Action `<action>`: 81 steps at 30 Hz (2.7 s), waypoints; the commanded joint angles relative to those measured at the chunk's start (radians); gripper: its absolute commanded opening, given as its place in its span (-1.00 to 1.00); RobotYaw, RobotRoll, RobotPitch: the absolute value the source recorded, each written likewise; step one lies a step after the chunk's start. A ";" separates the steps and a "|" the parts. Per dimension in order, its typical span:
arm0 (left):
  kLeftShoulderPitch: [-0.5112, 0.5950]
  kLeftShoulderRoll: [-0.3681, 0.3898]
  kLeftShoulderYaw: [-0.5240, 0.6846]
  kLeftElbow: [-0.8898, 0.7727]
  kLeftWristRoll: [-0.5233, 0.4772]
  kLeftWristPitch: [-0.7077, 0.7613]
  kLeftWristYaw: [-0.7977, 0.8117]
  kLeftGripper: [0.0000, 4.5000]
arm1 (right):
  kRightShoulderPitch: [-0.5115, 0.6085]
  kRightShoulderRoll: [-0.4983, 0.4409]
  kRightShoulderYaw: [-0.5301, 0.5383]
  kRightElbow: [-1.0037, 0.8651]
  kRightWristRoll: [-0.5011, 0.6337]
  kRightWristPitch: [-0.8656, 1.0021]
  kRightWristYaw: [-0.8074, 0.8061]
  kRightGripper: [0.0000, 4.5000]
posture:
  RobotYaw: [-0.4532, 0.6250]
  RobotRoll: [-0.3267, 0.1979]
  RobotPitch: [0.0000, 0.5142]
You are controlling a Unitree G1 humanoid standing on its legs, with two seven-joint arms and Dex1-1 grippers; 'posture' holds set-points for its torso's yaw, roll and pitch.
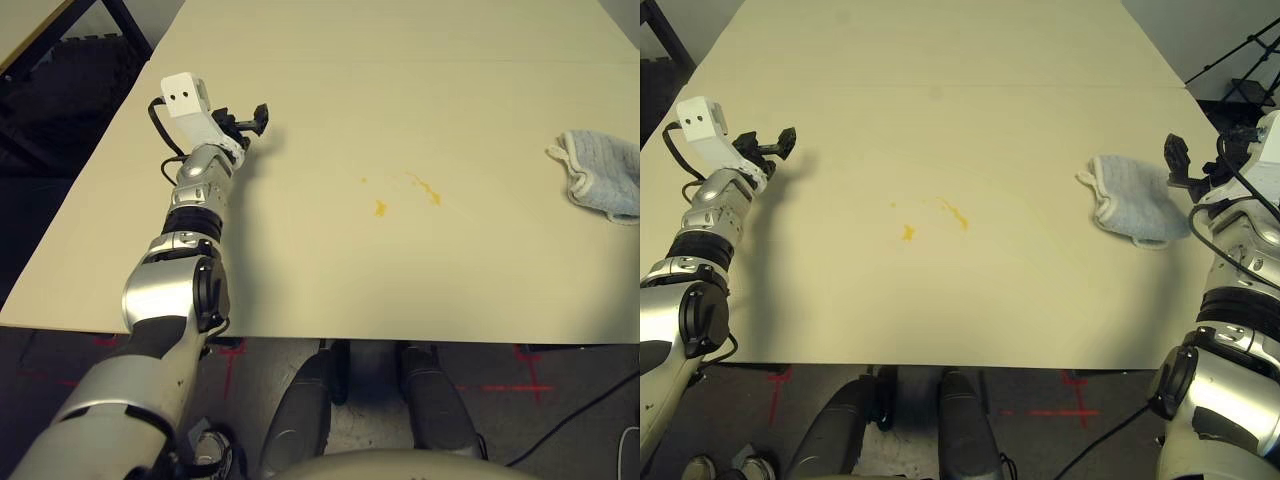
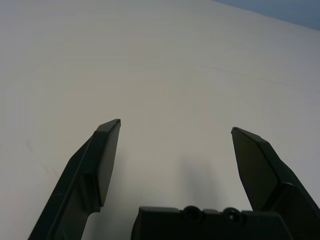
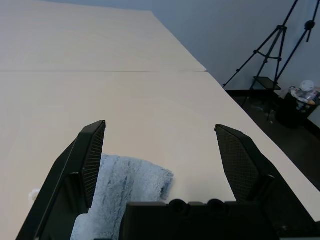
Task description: Wipe the water off the table with a rag.
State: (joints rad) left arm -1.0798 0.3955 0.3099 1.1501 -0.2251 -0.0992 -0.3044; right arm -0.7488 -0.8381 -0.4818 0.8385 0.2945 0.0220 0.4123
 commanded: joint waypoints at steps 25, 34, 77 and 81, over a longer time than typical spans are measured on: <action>-0.175 0.044 -0.153 -0.025 0.031 0.214 -0.655 1.00 | 0.043 -0.043 0.162 -0.429 -0.004 0.768 -0.009 0.99 | -0.45 0.25 -0.06; -0.168 0.012 -0.157 -0.082 0.009 0.278 -0.706 1.00 | 0.028 -0.045 0.241 -0.285 -0.098 0.724 0.006 0.99 | -0.42 0.25 -0.10; -0.090 -0.016 -0.155 -0.221 -0.020 0.338 -0.611 1.00 | -0.075 0.073 0.438 -1.089 0.186 1.381 0.192 -0.95 | -0.42 0.25 -0.04; -0.094 -0.017 -0.157 -0.195 -0.018 0.318 -0.608 1.00 | -0.110 0.138 0.526 -1.171 0.245 1.451 0.212 -0.95 | -0.45 0.25 -0.04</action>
State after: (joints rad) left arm -1.1756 0.3769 0.1467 0.9279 -0.2454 0.2283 -0.9170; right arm -0.8520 -0.7108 0.0065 -0.2950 0.5084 1.4391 0.6135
